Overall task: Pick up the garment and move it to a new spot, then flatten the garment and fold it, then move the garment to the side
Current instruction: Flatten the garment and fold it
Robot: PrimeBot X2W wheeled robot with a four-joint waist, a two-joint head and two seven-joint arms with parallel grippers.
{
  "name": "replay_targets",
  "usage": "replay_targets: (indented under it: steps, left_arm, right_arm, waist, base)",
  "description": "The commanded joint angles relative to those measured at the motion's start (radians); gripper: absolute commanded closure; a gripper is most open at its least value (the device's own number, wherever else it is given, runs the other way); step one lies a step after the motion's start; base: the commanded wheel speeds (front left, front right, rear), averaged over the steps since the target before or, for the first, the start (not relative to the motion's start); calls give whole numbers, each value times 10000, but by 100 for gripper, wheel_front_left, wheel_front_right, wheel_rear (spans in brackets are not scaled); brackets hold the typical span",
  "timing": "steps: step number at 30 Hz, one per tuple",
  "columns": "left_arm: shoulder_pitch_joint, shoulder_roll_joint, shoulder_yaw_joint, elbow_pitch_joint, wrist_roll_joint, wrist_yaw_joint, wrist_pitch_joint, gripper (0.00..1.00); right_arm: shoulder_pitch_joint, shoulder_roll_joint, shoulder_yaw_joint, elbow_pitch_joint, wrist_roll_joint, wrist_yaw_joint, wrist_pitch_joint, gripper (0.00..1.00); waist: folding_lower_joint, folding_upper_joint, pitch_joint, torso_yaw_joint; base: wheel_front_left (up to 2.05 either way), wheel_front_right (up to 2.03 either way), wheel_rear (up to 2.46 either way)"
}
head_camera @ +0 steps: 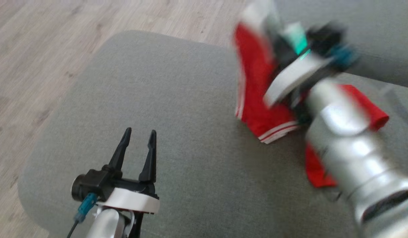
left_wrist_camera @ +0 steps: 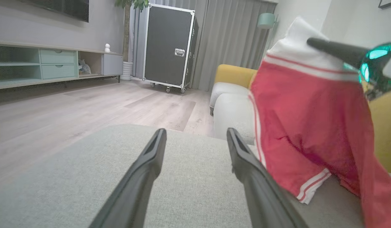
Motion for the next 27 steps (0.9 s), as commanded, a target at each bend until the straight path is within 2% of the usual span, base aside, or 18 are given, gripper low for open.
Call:
replay_targets:
  steps: [1, 5, 10, 11, 12, 13, 18, 21, 24, 27]
  left_arm:
    - [-229, 15, 414, -375, 81, 66, -80, 0]
    - [-95, 33, 584, -409, 221, 37, -80, 0]
    - [-48, 52, 658, -381, 326, -14, -80, 0]
    - [-51, 52, 646, -363, 340, -24, -80, 0]
    - [-55, 52, 638, -347, 350, -33, -80, 0]
    - [-59, 51, 622, -331, 359, -42, -80, 0]
    - [-64, 64, 681, -315, 389, -65, -80, 0]
    - [-64, 76, 806, -372, 392, -59, -80, 0]
    - [-36, 83, 958, -453, 389, -47, -80, 0]
    - [-21, 81, 1082, -556, 397, -46, -80, 0]
  right_arm:
    - [596, 333, 401, -406, -30, -9, -104, 100]
    - [1880, 610, 2248, -1027, 199, -9, -105, 100]
    - [2841, 694, 4654, -1530, 1035, -9, -85, 100]
    - [2924, 696, 5111, -1631, 1182, -9, -59, 93]
    - [2971, 697, 5514, -1699, 1292, -9, -57, 14]
    - [3009, 698, 5923, -1720, 1379, -9, 2, 0]
    - [3048, 701, 7061, -1955, 1752, -9, 220, 0]
    - [2979, 701, 7149, -2088, 1892, -9, 183, 0]
    - [2823, 701, 6771, -2175, 2290, -9, 17, 0]
    - [2679, 702, 5763, -2151, 2421, -9, -84, 0]
  waist:
    - [3, -1, -234, -257]
    - [3, -1, -447, -484]
    - [3, -1, -585, -648]
    - [3, -1, -602, -663]
    - [3, -1, -616, -679]
    - [3, -1, -630, -693]
    - [3, -1, -639, -969]
    - [3, -1, -649, -1262]
    - [3, -1, -671, -1657]
    - [3, -1, -686, -2085]
  base:
    - [0, 0, 0]
    - [0, 0, 0]
    - [0, 0, 0]
    - [0, 0, 0]
    - [0, 0, 0]
    - [0, 0, 0]
    - [0, 0, 0]
    - [0, 0, 0]
    - [0, 0, 0]
    - [0, 0, 0]
